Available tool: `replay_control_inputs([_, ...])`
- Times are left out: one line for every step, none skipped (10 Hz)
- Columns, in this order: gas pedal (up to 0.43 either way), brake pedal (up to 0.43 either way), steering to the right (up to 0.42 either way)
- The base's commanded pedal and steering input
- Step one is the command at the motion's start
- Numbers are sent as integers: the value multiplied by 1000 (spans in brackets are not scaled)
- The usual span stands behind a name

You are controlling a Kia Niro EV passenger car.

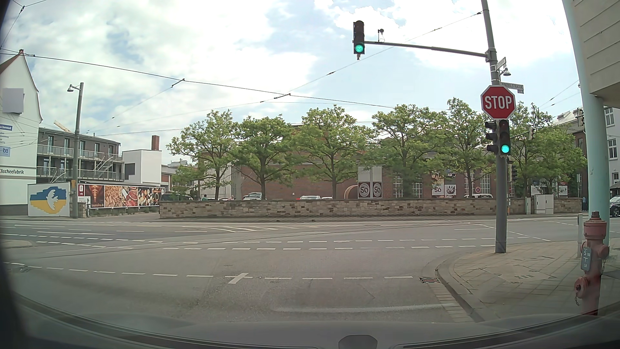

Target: Follow the waypoints while adhering to traffic rules and regulations

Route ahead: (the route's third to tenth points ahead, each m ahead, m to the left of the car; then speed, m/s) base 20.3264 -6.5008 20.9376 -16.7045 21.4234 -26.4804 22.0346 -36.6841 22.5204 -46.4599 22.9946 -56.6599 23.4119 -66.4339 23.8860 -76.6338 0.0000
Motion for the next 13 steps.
replay_control_inputs([0,37,36])
replay_control_inputs([0,37,36])
replay_control_inputs([0,37,35])
replay_control_inputs([87,37,31])
replay_control_inputs([118,37,26])
replay_control_inputs([157,37,20])
replay_control_inputs([169,37,15])
replay_control_inputs([189,37,7])
replay_control_inputs([209,37,0])
replay_control_inputs([228,37,-5])
replay_control_inputs([248,37,-10])
replay_control_inputs([268,37,-11])
replay_control_inputs([280,37,-11])
